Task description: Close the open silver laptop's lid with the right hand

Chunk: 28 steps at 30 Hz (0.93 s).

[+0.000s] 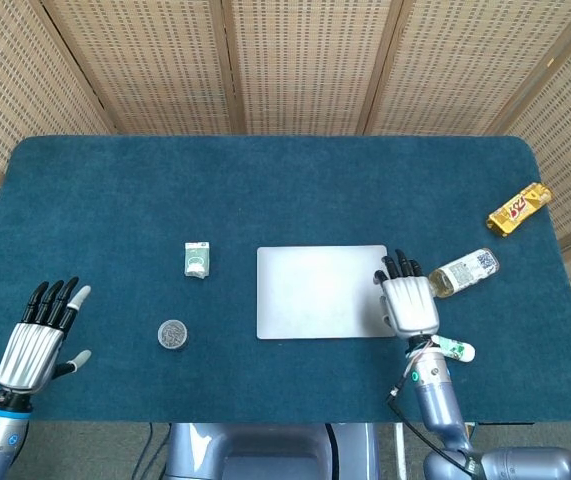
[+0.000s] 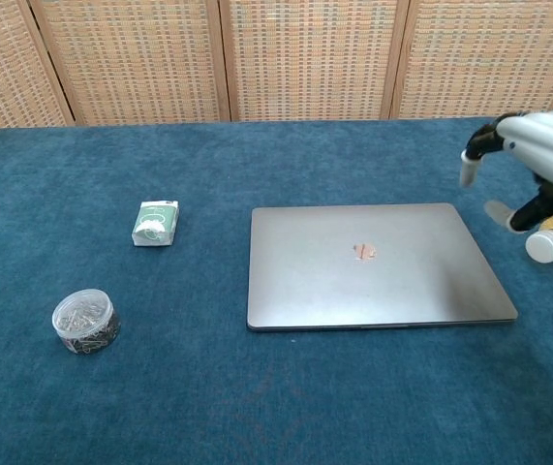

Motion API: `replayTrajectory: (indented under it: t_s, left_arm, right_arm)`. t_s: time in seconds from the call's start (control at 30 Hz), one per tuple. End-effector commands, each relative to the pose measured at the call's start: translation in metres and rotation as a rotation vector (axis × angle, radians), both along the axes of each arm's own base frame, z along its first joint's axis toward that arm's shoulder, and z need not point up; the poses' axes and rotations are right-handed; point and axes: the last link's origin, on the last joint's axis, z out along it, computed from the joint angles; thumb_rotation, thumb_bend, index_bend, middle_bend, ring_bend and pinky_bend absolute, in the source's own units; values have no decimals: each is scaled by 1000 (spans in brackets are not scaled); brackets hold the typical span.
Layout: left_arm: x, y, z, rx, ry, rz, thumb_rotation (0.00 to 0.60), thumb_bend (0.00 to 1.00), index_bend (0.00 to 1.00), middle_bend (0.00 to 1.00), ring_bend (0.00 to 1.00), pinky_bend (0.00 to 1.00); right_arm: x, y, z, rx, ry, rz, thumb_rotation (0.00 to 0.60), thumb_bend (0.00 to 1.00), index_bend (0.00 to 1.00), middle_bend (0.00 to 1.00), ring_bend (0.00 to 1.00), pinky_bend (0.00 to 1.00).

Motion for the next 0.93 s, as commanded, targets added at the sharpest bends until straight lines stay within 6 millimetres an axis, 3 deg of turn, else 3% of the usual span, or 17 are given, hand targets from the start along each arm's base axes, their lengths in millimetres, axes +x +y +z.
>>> replayTrajectory:
  t_s: [0.03,0.07,0.17,0.47,0.7,0.93]
  left_arm:
    - [-1,1,3,16,-13,7,600,0,0,0,0,0]
    - [-1,1,4,26,-23,10,600,0,0,0,0,0]
    - [-1,1,5,31,-31,10,600,0,0,0,0,0]
    - [-3,2,7,45,-35,21,600,0,0,0,0,0]
    - [-2,3,7,52,-30,17,600,0,0,0,0,0]
    - [-1,2,8,62,-28,7,600,0,0,0,0,0]
  right_arm:
    - [-27,16,30,-117,-8,79,600,156,154,4,0,93]
    - [-42,23,37,-129,-8,81,600,89,105,0,0,66]
    - [-59,31,42,-130,-19,92,600,2,29,0,0,10]
    - [-120,69,54,-87,8,83,600,0,0,0,0,0]
    - [-136,91,66,-88,-1,58,600,0,0,0,0,0]
    - [-137,93,72,-96,-23,64,600,0,0,0,0,0]
